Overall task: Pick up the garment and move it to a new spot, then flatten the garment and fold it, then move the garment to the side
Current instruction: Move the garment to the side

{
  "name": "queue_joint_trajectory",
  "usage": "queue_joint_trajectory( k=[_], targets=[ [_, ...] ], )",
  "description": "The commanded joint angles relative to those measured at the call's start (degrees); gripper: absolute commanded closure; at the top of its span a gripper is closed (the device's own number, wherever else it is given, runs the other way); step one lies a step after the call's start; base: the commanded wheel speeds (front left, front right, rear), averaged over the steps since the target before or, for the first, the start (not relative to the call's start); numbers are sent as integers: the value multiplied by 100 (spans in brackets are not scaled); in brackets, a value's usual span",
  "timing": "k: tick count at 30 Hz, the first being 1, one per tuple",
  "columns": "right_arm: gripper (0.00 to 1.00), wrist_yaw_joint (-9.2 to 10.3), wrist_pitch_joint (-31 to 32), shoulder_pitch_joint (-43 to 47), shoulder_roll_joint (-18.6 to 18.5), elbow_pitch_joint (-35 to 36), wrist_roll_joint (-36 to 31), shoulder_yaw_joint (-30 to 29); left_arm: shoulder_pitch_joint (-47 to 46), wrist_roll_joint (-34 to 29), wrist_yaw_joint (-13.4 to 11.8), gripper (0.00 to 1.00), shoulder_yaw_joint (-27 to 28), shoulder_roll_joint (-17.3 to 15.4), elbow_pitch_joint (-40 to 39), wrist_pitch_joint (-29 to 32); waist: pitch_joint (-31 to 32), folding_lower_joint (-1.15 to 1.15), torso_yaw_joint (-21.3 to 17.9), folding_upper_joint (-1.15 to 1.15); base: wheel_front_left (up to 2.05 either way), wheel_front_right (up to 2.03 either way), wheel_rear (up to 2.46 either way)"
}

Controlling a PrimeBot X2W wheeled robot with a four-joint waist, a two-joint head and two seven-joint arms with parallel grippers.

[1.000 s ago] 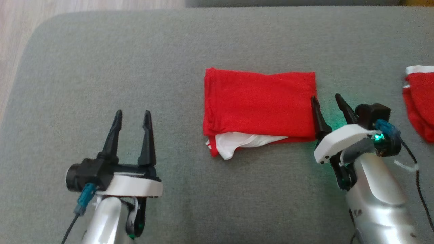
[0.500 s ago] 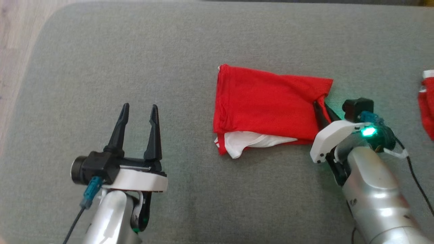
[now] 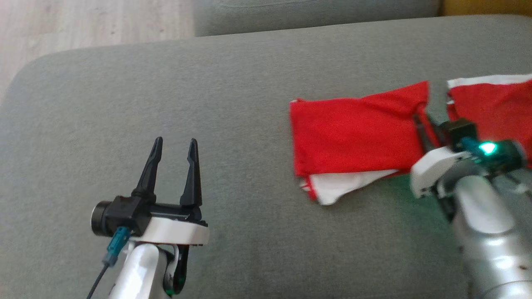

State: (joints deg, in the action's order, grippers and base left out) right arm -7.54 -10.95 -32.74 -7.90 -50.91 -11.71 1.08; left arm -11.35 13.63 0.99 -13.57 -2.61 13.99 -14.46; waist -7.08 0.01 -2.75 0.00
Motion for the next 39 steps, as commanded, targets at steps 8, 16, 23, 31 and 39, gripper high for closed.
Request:
queue_joint_trajectory(
  k=[8,16,23,31,39],
  targets=[
    [100,5,360,-467,-1246,475,-31,166,-267,-37,16,0,135,-27,-215,-54,-314,-1,-212,0,0,0,0],
    [100,5,669,-762,-2290,255,-56,-263,-423,-63,101,0,338,-27,-219,-54,-612,-1,-121,0,0,0,0],
    [100,5,696,-910,-2683,-45,-158,-788,-522,-99,138,0,395,-27,-262,-54,-864,-1,-28,0,0,0,0],
    [100,5,644,-1050,-2693,-133,-328,-1246,-598,-182,202,0,526,-27,-285,-54,-1044,-1,-47,0,0,0,0],
    [0,5,458,-1035,-2318,-9,-466,-1512,-578,-160,212,0,430,-27,-205,-54,-909,-1,-108,0,0,0,0]
  ],
)
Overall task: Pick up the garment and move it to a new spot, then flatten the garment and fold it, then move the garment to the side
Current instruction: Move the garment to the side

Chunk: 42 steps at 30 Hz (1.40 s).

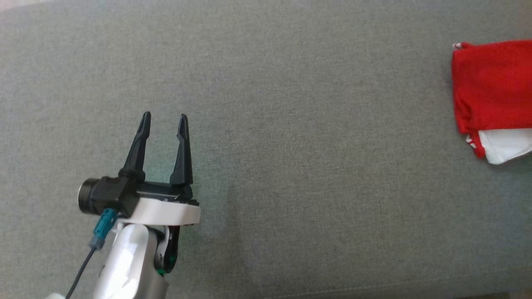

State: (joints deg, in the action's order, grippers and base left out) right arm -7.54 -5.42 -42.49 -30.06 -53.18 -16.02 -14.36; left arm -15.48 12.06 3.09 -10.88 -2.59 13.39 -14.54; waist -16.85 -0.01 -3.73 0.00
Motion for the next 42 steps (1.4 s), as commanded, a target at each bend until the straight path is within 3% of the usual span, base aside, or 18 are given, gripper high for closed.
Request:
queue_joint_trajectory(
  k=[1,10,18,23,33,38,42],
  targets=[
    [0,5,-120,-42,-46,243,-42,48,-152,3,3,0,153,-29,-136,-46,125,1,-11,0,0,0,0],
    [0,5,-509,70,753,788,518,150,127,80,-34,0,196,-29,-150,-46,771,1,-60,0,0,0,0],
    [0,5,-724,837,2039,2247,1520,1001,470,115,-53,0,239,-29,-285,-46,1303,1,-164,0,0,0,0],
    [0,5,-766,1684,2568,3002,2181,1207,655,323,-104,0,196,-29,-302,-46,1487,1,-140,0,0,0,0],
    [0,5,-941,3229,2717,3463,3182,1754,1047,658,-191,0,73,-29,-158,-46,1651,1,-79,0,0,0,0],
    [0,5,-954,3555,2717,3624,3154,1834,1076,715,-241,0,124,-29,-146,-46,1649,1,-63,0,0,0,0],
    [0,5,-956,3636,2718,3720,3175,1841,1089,783,-138,0,124,-29,-236,-46,1638,1,-49,0,0,0,0]
  ],
)
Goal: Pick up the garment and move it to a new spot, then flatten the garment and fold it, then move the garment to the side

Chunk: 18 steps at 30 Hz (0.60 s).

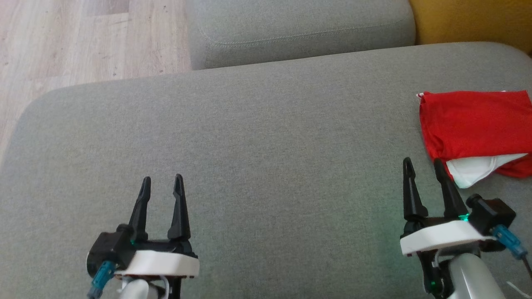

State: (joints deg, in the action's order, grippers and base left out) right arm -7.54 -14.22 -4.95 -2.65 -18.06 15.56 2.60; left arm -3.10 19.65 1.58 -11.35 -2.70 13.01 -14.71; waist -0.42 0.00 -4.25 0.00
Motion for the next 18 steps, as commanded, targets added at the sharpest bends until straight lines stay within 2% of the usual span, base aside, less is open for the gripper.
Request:
queue_joint_trajectory(
  k=[1,18],
  targets=[
    [0,5,-76,-118,-23,223,22,154,-148,35,24,0,178,-18,-205,-29,-8,0,7,0,0,0,0],
    [0,5,-77,-140,-23,287,32,238,-125,314,-46,0,260,-18,-183,-29,35,0,-22,0,0,0,0]
  ],
)
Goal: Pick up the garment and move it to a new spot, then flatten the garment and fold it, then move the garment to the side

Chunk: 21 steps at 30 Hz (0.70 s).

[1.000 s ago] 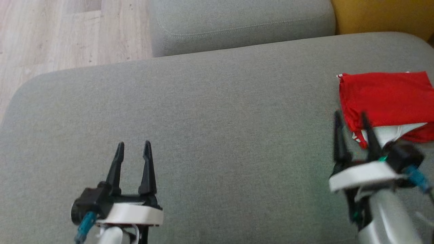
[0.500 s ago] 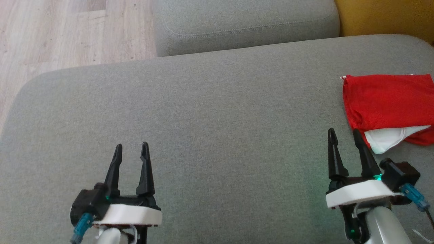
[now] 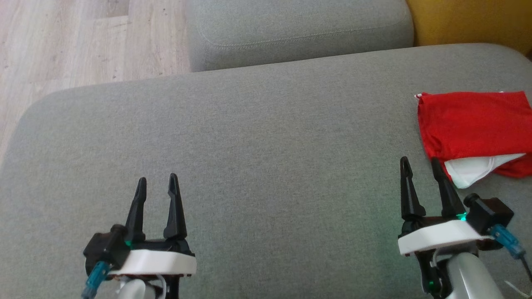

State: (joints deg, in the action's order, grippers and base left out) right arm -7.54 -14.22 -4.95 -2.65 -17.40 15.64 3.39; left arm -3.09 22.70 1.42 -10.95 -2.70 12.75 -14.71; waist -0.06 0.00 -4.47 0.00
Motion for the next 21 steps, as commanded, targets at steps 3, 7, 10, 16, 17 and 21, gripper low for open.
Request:
queue_joint_trajectory(
  k=[3,7,10,16,17,21],
  targets=[
    [0,5,-77,-137,-23,227,37,165,-122,86,-8,0,221,-18,-109,-29,6,0,-11,0,0,0,0],
    [0,5,-77,-136,-23,216,48,174,-141,142,4,0,219,-18,-67,-29,7,0,-22,0,0,0,0],
    [0,5,-77,-126,-23,205,42,209,-142,165,-1,0,215,-18,-63,-29,11,0,-28,0,0,0,0],
    [100,0,6,127,6,-302,30,57,118,178,12,100,-14,3,430,9,12,0,-28,0,0,0,0],
    [100,0,18,129,5,-293,92,53,115,233,17,100,-1,3,428,25,12,0,-24,0,0,0,0],
    [100,0,76,122,-6,-270,352,32,101,453,36,100,53,1,420,92,11,0,-8,0,0,0,0]
  ],
)
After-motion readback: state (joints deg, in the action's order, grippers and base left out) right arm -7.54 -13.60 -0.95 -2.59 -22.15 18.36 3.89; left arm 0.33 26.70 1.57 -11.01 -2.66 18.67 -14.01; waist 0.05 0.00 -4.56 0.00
